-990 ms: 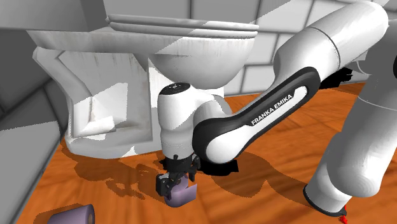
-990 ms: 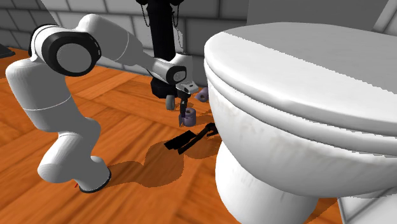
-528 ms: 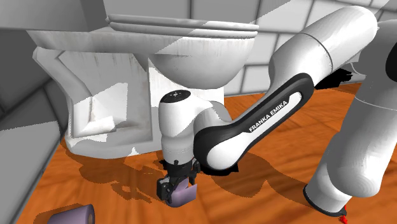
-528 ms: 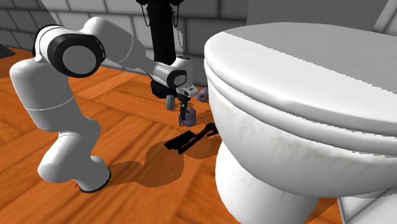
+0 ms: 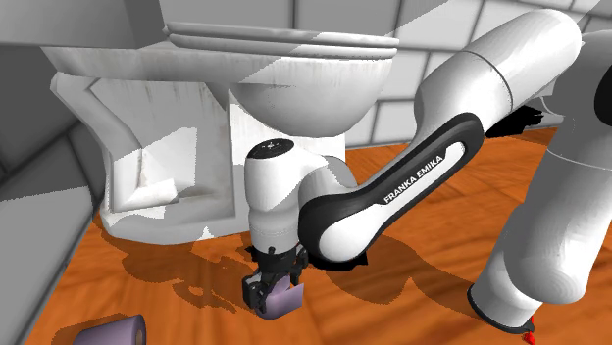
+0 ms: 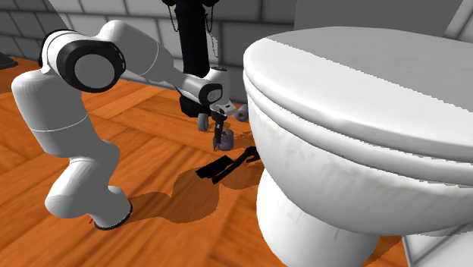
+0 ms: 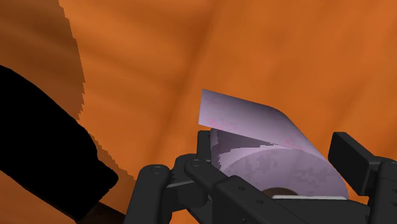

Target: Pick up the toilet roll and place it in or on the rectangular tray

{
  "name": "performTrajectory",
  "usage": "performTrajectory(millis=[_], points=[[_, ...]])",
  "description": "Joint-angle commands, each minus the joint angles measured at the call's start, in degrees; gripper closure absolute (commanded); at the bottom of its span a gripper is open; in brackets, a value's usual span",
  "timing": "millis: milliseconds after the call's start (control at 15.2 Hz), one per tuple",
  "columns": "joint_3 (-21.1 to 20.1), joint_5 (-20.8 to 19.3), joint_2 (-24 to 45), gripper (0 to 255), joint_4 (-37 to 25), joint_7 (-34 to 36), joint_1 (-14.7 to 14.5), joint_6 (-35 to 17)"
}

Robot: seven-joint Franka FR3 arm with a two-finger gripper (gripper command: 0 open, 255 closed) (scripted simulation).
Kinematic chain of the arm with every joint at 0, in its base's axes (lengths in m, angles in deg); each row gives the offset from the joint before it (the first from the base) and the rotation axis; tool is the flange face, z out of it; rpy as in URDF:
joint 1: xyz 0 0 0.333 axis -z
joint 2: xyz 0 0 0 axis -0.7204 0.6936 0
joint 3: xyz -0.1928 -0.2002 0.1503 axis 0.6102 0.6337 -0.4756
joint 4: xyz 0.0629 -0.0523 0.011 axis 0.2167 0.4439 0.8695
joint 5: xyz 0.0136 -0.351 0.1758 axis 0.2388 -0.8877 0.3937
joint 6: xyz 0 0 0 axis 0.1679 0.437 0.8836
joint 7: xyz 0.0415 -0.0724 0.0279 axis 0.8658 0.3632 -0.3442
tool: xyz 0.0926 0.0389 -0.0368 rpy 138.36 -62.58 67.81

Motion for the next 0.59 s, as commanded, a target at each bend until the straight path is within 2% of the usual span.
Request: performTrajectory(millis=[0,264,528], points=[[0.0,0.0,0.01,255,0.0,0.0,0.0,0.0],[0.0,0.0,0.0,255,0.01,0.0,0.0,0.0],[-0.14,1.93,-2.3,255,-1.24,-1.35,0.28,2.98]])
